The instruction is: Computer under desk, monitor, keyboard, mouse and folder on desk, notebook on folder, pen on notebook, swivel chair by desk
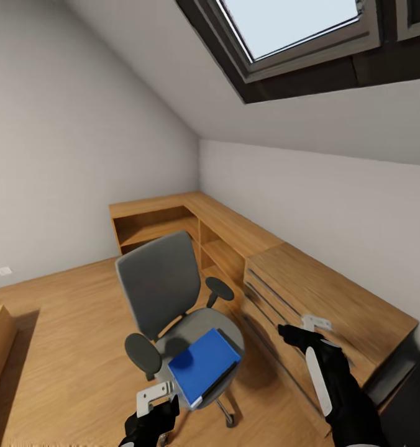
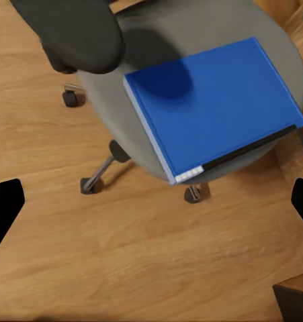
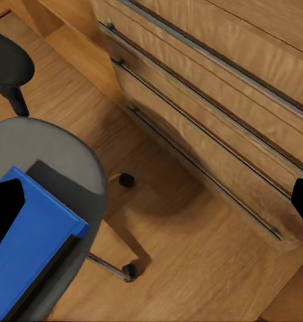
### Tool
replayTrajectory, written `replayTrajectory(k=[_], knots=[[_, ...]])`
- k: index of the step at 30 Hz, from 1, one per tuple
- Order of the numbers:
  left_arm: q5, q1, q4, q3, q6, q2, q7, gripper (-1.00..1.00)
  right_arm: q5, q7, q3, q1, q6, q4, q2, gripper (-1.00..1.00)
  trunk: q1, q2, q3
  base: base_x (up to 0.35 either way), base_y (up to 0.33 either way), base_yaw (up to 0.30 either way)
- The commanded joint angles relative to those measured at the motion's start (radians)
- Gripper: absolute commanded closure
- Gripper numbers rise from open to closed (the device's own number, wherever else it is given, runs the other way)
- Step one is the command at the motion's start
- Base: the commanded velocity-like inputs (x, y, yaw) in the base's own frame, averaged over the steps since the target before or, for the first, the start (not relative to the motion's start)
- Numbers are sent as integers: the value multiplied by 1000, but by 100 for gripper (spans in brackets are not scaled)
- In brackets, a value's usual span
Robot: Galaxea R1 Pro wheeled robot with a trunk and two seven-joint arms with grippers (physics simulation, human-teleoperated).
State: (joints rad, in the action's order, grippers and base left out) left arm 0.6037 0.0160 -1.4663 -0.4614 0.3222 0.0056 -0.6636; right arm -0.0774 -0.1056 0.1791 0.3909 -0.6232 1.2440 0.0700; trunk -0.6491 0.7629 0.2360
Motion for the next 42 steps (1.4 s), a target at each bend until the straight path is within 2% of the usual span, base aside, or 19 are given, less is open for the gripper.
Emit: replayTrajectory(k=[1, 3, 7, 8, 10, 14, 18, 22, 28, 30, 35, 42], knots=[[5, -1, -2, -1, 3, 1, -7, -100, -9, -6, -1, 0, -4, 2, 1, -100, 0, 1, 1, 0, 0, 275], [5, -1, -2, -1, 3, 1, -7, -100, -9, -7, -25, 0, -3, 1, 1, -100, 0, 1, 1, 0, 0, 275], [6, -1, -1, 3, 3, 4, -7, -100, -8, -8, -36, 0, -3, 0, 1, -100, 0, 1, 1, 0, 0, 275], [10, -1, 0, 6, 3, 30, -8, -100, -8, -8, -36, 0, -3, 0, 1, -100, 0, 1, 1, 0, 0, 275], [11, -1, 0, 29, 3, 36, -8, -100, -8, -8, -36, 0, -3, 0, 1, -100, 0, 1, 1, 0, 0, 275], [12, -1, 0, 65, 4, 38, -8, -100, -8, -8, -36, 0, -3, 0, 1, -100, 0, 1, 1, 0, 0, 275], [13, -1, 0, 78, 4, 39, -8, -100, -8, -8, -36, 0, -3, 0, 1, -100, 0, 1, 1, 0, 0, 276], [13, -1, 0, 109, 4, 39, -7, -100, -8, -8, -36, 0, -3, 0, 1, -100, 0, 1, 1, 0, 0, 275], [13, -1, 0, 127, 4, 39, -7, -100, -8, -8, -36, 0, -3, 0, 1, -100, 0, 1, 1, 0, 0, 276], [13, -1, 0, 147, 4, 39, -5, -100, -8, -8, -36, 0, -3, -1, 1, -100, 0, 1, 1, 0, 0, 274], [13, -1, 0, 166, 5, 39, -3, -100, -8, -6, -40, 0, -2, -21, 0, -100, 0, 1, 1, 0, 0, 169], [10, -1, -1, 172, 5, 39, -2, -100, -8, -1, -44, 0, -3, -30, -3, -100, 0, 1, 1, 1, 0, 20]])
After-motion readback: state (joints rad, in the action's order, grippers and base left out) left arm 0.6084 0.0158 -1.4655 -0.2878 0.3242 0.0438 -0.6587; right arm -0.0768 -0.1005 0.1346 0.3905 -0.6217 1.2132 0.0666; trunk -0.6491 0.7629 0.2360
